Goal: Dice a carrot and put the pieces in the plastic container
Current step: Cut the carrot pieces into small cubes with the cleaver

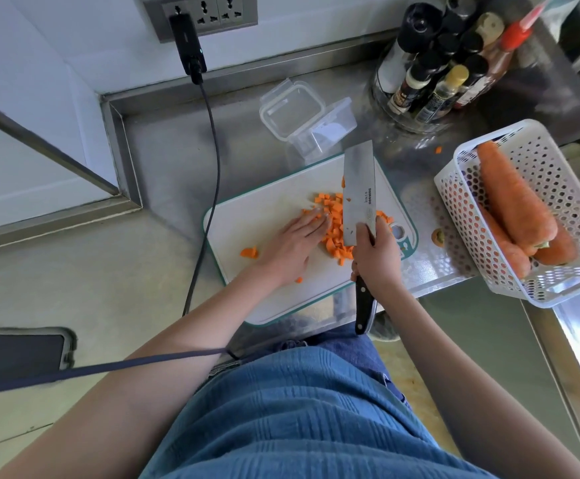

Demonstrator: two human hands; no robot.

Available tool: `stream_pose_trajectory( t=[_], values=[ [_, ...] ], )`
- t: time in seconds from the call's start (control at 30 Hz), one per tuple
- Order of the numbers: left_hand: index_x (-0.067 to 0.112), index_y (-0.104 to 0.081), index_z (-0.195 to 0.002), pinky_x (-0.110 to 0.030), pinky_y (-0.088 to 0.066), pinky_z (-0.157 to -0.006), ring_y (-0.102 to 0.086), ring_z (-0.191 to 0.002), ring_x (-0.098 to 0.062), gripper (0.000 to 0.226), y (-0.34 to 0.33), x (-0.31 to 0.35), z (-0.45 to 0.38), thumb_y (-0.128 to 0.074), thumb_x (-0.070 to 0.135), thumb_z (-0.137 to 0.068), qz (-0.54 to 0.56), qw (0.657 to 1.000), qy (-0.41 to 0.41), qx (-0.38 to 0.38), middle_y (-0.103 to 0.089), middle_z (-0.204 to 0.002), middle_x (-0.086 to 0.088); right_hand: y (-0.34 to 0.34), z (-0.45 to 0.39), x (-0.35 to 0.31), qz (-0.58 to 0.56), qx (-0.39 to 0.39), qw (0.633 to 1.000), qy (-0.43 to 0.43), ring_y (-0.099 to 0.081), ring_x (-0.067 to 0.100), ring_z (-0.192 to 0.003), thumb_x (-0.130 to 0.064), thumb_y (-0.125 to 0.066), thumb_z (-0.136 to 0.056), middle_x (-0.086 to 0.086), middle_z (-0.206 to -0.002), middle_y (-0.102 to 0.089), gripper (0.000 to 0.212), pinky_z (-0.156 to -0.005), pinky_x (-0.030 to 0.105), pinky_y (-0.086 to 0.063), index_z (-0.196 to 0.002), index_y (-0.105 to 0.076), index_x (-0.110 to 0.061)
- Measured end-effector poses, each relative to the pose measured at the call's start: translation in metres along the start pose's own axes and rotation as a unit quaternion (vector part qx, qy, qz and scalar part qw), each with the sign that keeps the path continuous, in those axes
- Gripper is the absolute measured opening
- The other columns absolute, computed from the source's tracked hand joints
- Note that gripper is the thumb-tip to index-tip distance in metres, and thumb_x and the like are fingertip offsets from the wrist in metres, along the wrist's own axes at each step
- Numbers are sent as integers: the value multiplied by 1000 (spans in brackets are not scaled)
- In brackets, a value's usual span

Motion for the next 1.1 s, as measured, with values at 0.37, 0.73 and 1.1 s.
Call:
stream_pose_trajectory(
  t=[0.37, 0.73, 1.1],
  values=[
    [12, -5, -150, -33, -1, -118, 4, -145, -17, 79, 29, -9, -37, -41, -11, -83, -24, 999, 37, 30, -8, -158, 0, 8, 2, -5, 56, -3, 997, 46, -52, 27, -47, -25, -41, -98, 6, -60, -51, 16, -49, 45, -50, -84, -46, -19],
    [13, -7, -150, -34, 0, -118, 1, -144, -15, 80, 26, -1, -23, -43, -10, -83, -62, 995, 1, 75, -9, -158, 0, 7, 5, -6, 51, -22, 997, 54, -49, 22, -44, -23, -41, -99, 3, -59, -49, 13, -43, 34, -45, -91, -48, -16],
    [-1, -47, -134, -40, -29, -111, -35, -136, -27, 50, 30, -30, 17, -41, 1, -84, 11, 989, 64, 130, -51, -137, -13, 14, 10, 3, 108, -14, 992, 59, -45, 24, -46, -22, -42, -100, 5, -61, -45, 28, -35, 36, -44, -73, -34, -18]
  ],
)
Point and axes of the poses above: each hand's wrist, its own z-axis away from the middle knuckle, its own y-axis out of the back of the hand, x = y × z, the point moved 7 cm from there along -z, towards the middle knuckle
